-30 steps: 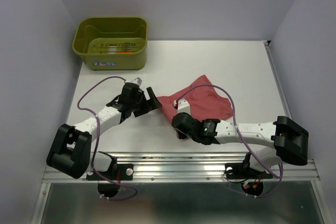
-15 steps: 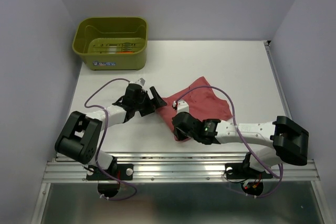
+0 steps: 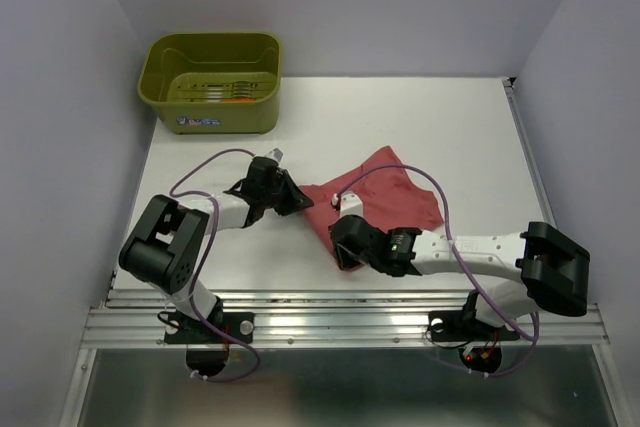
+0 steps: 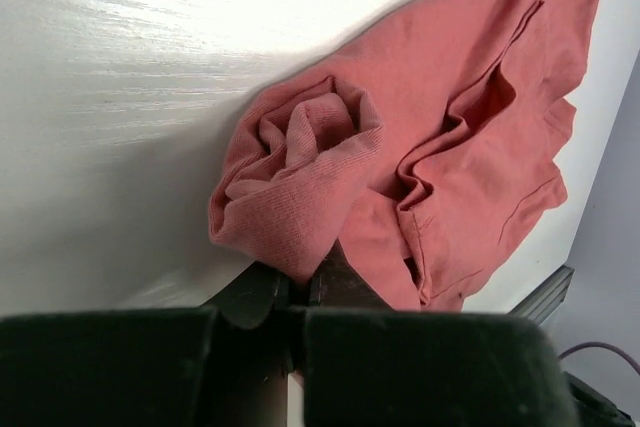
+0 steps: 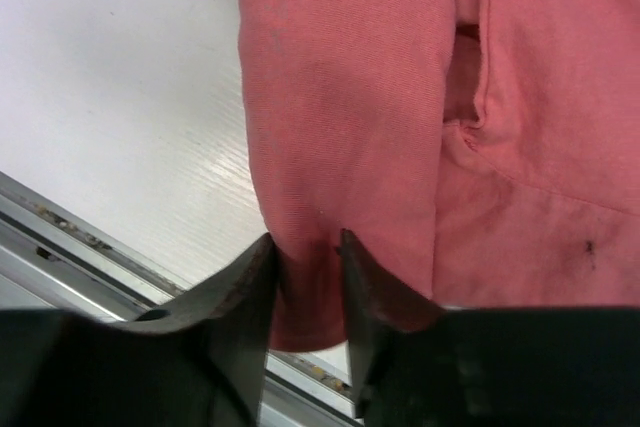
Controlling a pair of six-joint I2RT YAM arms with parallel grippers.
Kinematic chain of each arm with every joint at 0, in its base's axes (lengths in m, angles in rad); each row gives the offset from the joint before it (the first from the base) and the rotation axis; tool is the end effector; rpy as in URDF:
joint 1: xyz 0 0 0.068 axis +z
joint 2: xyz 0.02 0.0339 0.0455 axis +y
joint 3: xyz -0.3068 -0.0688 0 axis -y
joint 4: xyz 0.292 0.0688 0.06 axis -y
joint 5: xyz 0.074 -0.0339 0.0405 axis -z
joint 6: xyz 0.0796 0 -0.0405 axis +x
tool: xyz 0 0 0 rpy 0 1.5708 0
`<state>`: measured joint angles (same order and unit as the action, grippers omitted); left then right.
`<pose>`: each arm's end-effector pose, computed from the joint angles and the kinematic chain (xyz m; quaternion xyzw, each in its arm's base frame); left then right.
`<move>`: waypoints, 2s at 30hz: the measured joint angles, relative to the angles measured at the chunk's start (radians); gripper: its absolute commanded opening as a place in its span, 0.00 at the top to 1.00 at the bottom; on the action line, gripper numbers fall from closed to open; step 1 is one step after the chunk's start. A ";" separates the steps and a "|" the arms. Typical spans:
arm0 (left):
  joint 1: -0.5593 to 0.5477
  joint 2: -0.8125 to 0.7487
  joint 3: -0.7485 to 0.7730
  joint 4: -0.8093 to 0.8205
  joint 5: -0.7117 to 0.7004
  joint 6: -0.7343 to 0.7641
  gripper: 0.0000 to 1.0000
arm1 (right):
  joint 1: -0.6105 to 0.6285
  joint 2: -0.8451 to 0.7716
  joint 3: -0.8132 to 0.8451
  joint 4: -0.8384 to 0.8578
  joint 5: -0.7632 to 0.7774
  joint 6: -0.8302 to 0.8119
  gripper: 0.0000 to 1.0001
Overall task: Roll the t-shirts
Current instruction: Roll the T-shirt to the center of the board.
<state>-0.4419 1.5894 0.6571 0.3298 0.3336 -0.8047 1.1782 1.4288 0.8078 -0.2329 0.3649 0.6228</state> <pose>0.3241 -0.1822 0.1370 -0.0814 0.8724 -0.3872 0.2869 0.1588 0.3092 0.1843 -0.1912 0.9031 0.1648 0.3475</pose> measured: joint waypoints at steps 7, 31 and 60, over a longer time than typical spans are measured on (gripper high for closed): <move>-0.010 0.000 0.027 -0.051 -0.031 -0.019 1.00 | 0.019 0.003 0.026 -0.087 0.084 -0.027 0.25; -0.023 -0.001 0.064 -0.158 -0.103 -0.051 1.00 | 0.178 0.331 0.242 -0.239 0.339 -0.065 0.44; -0.023 -0.135 0.120 -0.271 -0.139 0.015 0.34 | 0.017 0.092 0.018 0.009 0.028 0.032 0.99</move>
<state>-0.4648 1.4540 0.7773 0.0586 0.1947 -0.7898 1.1954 1.5204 0.8257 -0.2237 0.3927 0.6552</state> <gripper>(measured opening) 0.662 0.225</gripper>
